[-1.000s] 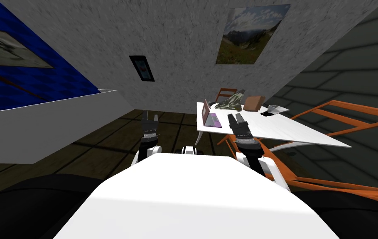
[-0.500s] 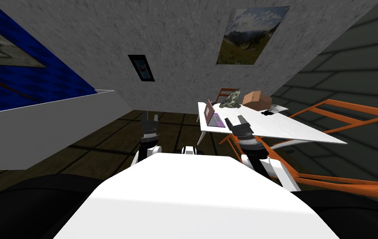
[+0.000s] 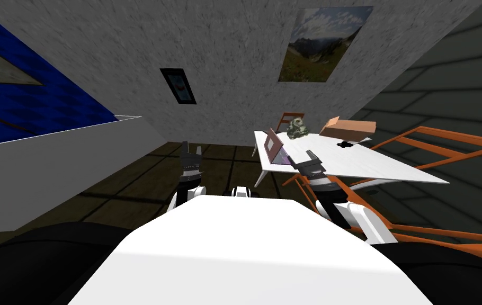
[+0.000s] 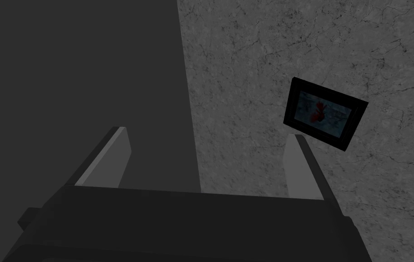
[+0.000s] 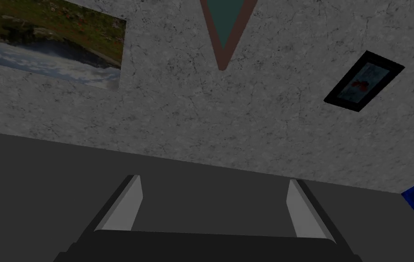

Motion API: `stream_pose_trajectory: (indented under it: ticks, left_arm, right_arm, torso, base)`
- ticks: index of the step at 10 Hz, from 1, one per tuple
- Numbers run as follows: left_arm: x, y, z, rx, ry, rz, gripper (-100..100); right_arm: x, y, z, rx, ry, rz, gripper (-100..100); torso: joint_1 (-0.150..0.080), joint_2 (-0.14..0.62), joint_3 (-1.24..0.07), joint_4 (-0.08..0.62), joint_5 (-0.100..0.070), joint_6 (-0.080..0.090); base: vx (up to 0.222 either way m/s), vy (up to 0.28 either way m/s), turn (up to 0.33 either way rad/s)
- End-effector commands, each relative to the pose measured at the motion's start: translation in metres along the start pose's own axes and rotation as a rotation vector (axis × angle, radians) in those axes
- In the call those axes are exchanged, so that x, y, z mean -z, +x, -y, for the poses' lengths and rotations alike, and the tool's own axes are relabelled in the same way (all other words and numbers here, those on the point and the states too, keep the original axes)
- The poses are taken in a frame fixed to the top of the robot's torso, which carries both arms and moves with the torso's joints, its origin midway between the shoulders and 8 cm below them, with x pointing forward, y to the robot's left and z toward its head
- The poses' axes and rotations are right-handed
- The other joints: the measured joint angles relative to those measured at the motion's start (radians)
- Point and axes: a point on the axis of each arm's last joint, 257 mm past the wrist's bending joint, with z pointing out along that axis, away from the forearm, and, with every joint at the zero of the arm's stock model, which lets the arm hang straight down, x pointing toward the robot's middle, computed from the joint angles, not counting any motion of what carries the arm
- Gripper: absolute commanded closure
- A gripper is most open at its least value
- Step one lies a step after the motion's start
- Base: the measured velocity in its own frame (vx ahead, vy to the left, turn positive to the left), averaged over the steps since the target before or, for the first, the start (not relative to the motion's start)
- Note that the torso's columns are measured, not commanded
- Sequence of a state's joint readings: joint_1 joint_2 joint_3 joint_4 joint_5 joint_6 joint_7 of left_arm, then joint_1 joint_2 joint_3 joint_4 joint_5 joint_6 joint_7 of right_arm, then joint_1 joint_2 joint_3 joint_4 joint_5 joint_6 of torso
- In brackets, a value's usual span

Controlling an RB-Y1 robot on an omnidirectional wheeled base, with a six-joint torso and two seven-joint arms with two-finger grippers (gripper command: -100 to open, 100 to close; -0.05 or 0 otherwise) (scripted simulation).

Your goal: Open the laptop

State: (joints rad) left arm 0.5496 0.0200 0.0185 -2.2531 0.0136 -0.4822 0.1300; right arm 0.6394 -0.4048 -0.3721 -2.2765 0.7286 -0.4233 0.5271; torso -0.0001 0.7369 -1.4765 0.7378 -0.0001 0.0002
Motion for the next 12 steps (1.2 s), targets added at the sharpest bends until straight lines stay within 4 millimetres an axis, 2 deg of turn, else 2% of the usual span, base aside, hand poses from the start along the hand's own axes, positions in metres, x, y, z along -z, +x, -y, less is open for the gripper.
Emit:
stream_pose_trajectory:
  ticks: [1,6,12]
  left_arm:
    - [0.000,0.000,0.000,0.000,0.000,0.000,0]
    - [0.000,0.000,0.000,0.000,0.000,0.000,0]
    - [0.000,0.000,0.000,0.000,0.000,0.000,0]
  right_arm:
    - [0.007,0.025,0.018,0.159,0.000,-0.088,-100]
    - [0.023,0.065,0.055,0.416,-0.001,-0.233,-100]
    - [0.039,0.092,0.098,0.675,-0.012,-0.357,-100]
  torso:
    - [0.000,0.000,0.000,0.000,0.000,0.000]
    - [0.002,0.001,0.000,0.000,0.001,0.000]
    - [0.000,0.001,0.001,0.000,0.000,0.000]
  base:
    - [0.142,0.133,-0.049]
    - [0.127,0.142,-0.045]
    - [0.090,0.107,-0.035]
